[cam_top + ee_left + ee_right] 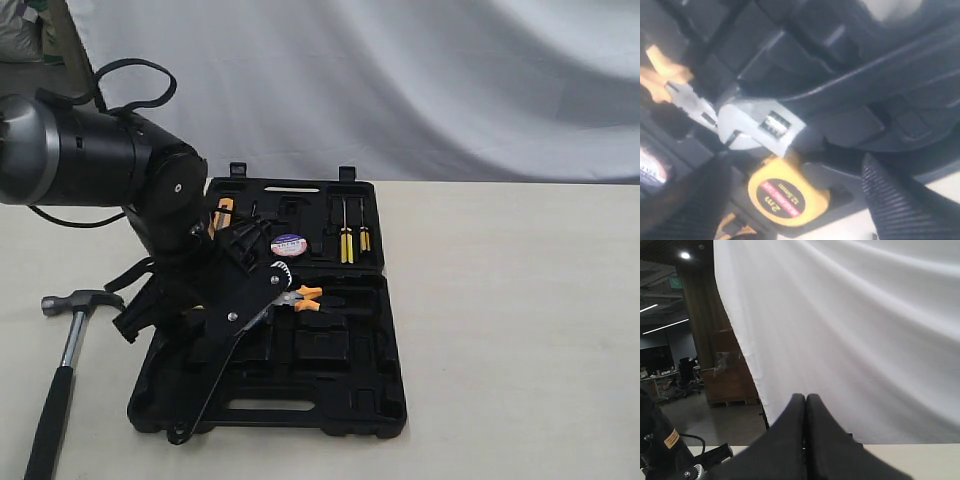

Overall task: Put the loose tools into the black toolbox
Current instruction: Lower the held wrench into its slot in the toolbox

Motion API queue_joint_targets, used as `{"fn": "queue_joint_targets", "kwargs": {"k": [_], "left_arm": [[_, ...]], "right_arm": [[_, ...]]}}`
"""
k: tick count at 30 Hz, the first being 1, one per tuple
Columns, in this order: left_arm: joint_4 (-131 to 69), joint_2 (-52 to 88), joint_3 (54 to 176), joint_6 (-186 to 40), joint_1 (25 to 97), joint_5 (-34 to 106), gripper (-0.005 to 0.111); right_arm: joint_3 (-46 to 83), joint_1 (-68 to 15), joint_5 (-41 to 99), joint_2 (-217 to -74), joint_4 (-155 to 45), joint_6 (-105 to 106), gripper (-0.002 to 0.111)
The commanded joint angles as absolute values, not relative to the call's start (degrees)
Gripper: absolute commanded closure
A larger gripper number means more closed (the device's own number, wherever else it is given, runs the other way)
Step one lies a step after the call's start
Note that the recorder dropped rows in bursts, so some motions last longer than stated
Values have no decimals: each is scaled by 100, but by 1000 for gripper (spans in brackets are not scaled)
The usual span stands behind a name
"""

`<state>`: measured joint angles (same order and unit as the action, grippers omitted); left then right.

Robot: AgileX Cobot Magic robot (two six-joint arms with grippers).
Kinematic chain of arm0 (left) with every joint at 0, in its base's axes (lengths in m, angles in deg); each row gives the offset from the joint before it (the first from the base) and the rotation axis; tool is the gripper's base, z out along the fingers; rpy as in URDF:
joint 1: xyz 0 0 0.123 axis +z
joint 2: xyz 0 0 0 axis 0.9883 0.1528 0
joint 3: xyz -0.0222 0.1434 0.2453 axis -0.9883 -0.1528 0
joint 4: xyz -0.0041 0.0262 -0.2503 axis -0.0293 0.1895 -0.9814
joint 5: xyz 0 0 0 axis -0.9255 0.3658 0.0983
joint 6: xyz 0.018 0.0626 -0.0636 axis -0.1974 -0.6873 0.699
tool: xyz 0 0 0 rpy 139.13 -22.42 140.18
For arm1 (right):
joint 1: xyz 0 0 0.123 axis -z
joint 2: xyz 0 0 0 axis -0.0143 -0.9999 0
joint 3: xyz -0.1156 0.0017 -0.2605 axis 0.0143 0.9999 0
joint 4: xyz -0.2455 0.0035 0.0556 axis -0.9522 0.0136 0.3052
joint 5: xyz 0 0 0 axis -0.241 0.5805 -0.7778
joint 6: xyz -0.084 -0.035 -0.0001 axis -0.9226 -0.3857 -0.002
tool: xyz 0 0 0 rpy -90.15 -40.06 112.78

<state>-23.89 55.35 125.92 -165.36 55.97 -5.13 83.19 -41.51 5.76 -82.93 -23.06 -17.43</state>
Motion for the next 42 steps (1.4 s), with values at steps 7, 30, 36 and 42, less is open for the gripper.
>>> {"fn": "queue_joint_targets", "kwargs": {"k": [7,30,36,42], "left_arm": [[-2647,5643,12617,-17503,5581,-330,39],[-1546,5914,12328,-18152,5285,246,39],[-1313,6034,12328,-18152,5221,319,39],[-1313,6069,12328,-18152,5168,334,39]], "right_arm": [[8338,-4133,574,-8252,-2380,-1755,108],[8338,-4133,574,-8252,-2380,-1755,108],[8338,-4133,574,-8252,-2380,-1755,108],[8338,-4133,563,-8252,-2380,-1755,108]]}}
